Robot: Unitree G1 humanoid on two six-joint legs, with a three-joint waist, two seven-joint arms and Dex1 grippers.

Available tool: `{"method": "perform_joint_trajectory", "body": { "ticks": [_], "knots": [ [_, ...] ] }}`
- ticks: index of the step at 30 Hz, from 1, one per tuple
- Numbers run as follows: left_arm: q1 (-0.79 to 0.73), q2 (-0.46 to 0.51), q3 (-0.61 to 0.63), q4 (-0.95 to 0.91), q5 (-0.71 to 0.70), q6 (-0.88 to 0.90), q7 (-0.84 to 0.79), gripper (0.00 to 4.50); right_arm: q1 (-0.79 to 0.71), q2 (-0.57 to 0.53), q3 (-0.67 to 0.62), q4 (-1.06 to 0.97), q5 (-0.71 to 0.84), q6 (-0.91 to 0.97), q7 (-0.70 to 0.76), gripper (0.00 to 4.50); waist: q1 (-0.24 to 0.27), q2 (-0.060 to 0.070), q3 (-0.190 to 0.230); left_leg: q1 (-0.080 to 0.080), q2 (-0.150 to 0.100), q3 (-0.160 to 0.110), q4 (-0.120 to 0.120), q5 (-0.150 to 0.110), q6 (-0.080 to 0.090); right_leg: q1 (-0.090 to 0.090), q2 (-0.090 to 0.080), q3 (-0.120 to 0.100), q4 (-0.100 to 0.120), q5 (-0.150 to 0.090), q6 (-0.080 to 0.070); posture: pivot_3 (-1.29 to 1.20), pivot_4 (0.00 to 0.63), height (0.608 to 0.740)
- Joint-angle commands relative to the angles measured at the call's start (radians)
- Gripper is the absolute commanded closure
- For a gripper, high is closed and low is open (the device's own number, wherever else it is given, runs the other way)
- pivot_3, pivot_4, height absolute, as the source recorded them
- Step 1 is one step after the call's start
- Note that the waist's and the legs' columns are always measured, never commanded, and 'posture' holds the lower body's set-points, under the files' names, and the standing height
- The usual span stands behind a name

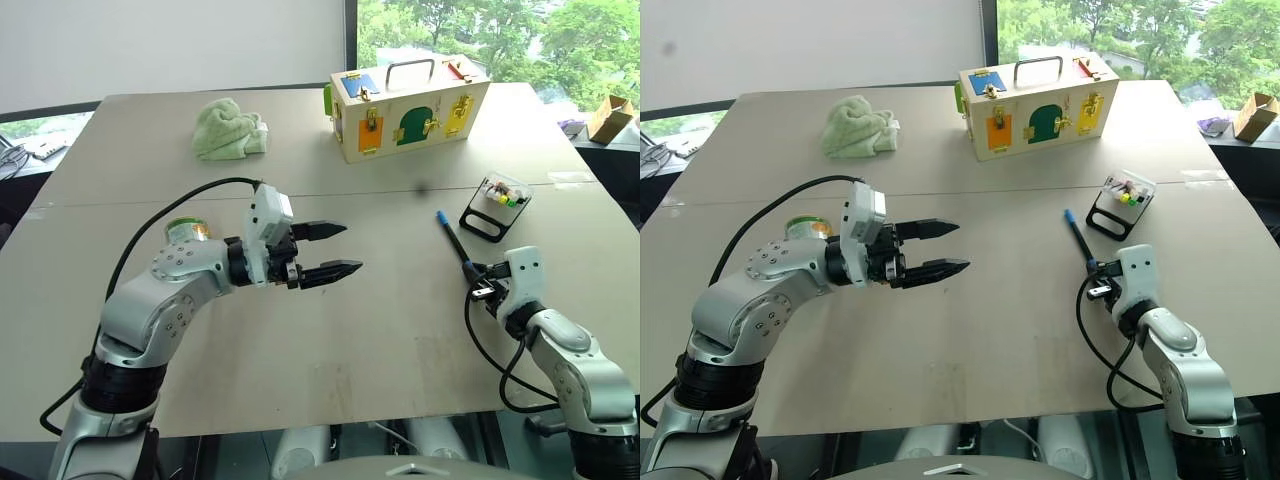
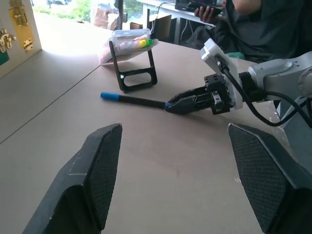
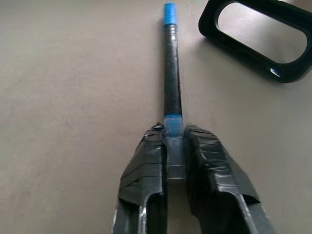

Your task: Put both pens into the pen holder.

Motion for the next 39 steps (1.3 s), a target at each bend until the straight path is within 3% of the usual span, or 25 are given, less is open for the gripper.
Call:
{"method": "perform_joint_trajectory", "body": {
  "ticks": [1, 7, 12, 23, 26, 32, 36, 38, 39],
  "knots": [
    [-0.003, -0.041, 0.058, -0.036, -0.071, 0.021, 0.049, 0.86, 0.02, -0.026, 0.043, -0.036, -0.027, -0.026, 0.027, 4.49, -0.002, 0.0, 0.0, 0.0, 0.0, 0.0, 0.0, 0.0, 0.0, 0.0, 0.0, 0.0, 0.0, 0.0, 0.0, 0.0, 0.15, 0.74],
    [0.023, -0.313, 0.2, 0.097, -0.332, 0.129, 0.374, 0.86, 0.014, 0.017, 0.092, -0.153, 0.045, -0.182, 0.124, 4.49, -0.005, -0.001, 0.0, 0.0, 0.0, 0.0, 0.0, 0.0, 0.0, 0.0, 0.0, 0.0, 0.0, 0.0, 0.0, 0.0, 0.15, 0.74],
    [0.009, -0.448, 0.267, 0.16, -0.532, 0.179, 0.57, 0.86, 0.026, 0.022, 0.132, -0.243, 0.077, -0.244, 0.175, 4.49, -0.009, -0.004, 0.001, 0.0, 0.0, 0.0, 0.0, 0.0, 0.0, 0.0, 0.0, 0.0, 0.0, 0.0, 0.001, 0.0, 0.15, 0.74],
    [-0.003, -0.48, 0.232, 0.131, -0.66, 0.19, 0.611, 0.86, 0.019, -0.035, 0.15, -0.289, 0.166, -0.234, 0.262, 4.49, -0.008, -0.007, 0.001, 0.0, 0.0, 0.0, 0.001, 0.0, 0.0, 0.001, 0.0, 0.0, 0.0, 0.0, 0.0, 0.0, 0.15, 0.74],
    [-0.014, -0.477, 0.227, 0.15, -0.653, 0.182, 0.607, 1.79, 0.01, -0.056, 0.147, -0.285, 0.177, -0.247, 0.285, 4.48, -0.007, -0.007, 0.001, 0.0, 0.0, 0.0, 0.001, 0.0, 0.0, 0.001, 0.0, 0.0, 0.0, 0.0, 0.0, 0.0, 0.15, 0.74],
    [-0.014, -0.459, 0.208, 0.154, -0.639, 0.179, 0.56, 4.48, 0.001, -0.074, 0.138, -0.271, 0.181, -0.254, 0.29, 4.48, -0.008, -0.007, 0.001, 0.0, 0.0, 0.0, 0.001, 0.0, 0.0, 0.001, 0.0, 0.0, 0.0, 0.0, 0.0, 0.0, 0.15, 0.74],
    [-0.013, -0.453, 0.21, 0.165, -0.639, 0.174, 0.548, 4.48, 0.0, -0.077, 0.137, -0.271, 0.182, -0.254, 0.285, 4.48, -0.007, -0.007, 0.001, 0.0, 0.0, 0.0, 0.001, 0.0, 0.0, 0.001, 0.0, 0.0, -0.001, 0.0, 0.0, 0.0, 0.15, 0.74],
    [-0.013, -0.458, 0.208, 0.158, -0.622, 0.156, 0.542, 4.5, -0.001, -0.073, 0.132, -0.272, 0.197, -0.229, 0.268, 3.44, -0.007, -0.007, 0.001, 0.0, 0.0, 0.0, 0.001, 0.0, 0.0, 0.001, 0.0, 0.0, -0.001, 0.0, 0.0, 0.0, 0.15, 0.74],
    [-0.014, -0.458, 0.205, 0.152, -0.613, 0.149, 0.534, 4.5, -0.004, -0.069, 0.127, -0.271, 0.21, -0.214, 0.258, 3.15, -0.007, -0.007, 0.001, 0.0, 0.0, 0.0, 0.001, 0.0, 0.0, 0.001, 0.0, 0.0, -0.001, 0.0, 0.0, 0.0, 0.15, 0.74]
  ]
}}
